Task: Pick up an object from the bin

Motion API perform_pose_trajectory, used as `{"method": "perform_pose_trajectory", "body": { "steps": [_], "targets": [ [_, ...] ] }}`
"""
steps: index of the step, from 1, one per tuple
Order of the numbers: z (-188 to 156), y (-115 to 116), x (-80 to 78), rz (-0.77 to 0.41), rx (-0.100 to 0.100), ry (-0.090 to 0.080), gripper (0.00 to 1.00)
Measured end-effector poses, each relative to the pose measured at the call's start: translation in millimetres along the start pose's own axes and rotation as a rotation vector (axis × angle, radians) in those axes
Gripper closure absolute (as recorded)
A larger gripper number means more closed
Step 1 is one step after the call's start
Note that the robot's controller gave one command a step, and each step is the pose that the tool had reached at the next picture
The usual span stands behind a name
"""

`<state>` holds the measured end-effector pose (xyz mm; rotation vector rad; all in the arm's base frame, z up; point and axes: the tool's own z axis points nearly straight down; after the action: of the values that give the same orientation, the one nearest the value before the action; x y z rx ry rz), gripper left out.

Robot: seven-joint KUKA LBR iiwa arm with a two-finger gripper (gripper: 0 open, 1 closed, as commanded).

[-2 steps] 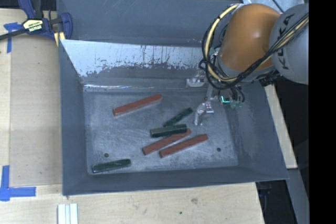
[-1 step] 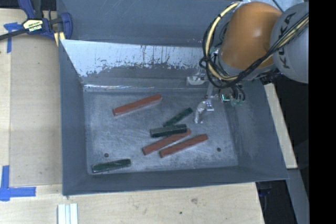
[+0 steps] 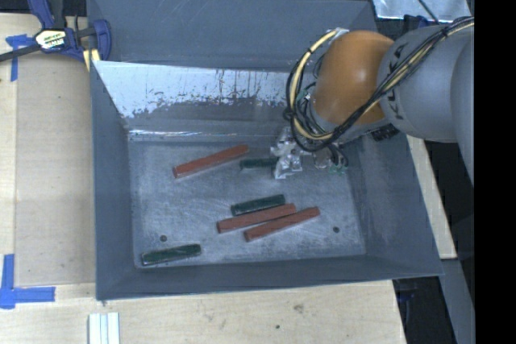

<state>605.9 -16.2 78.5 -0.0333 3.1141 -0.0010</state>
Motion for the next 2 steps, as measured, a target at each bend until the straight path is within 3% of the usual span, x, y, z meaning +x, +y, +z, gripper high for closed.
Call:
{"method": "perform_pose_trajectory", "body": {
  "steps": [1, 2],
  "targets": [
    [0, 0, 0.0, 0.000, 0.000, 0.000, 1.00],
    [-119, -1, -17.2, -0.001, 0.000, 0.023, 1.00]
  ]
}}
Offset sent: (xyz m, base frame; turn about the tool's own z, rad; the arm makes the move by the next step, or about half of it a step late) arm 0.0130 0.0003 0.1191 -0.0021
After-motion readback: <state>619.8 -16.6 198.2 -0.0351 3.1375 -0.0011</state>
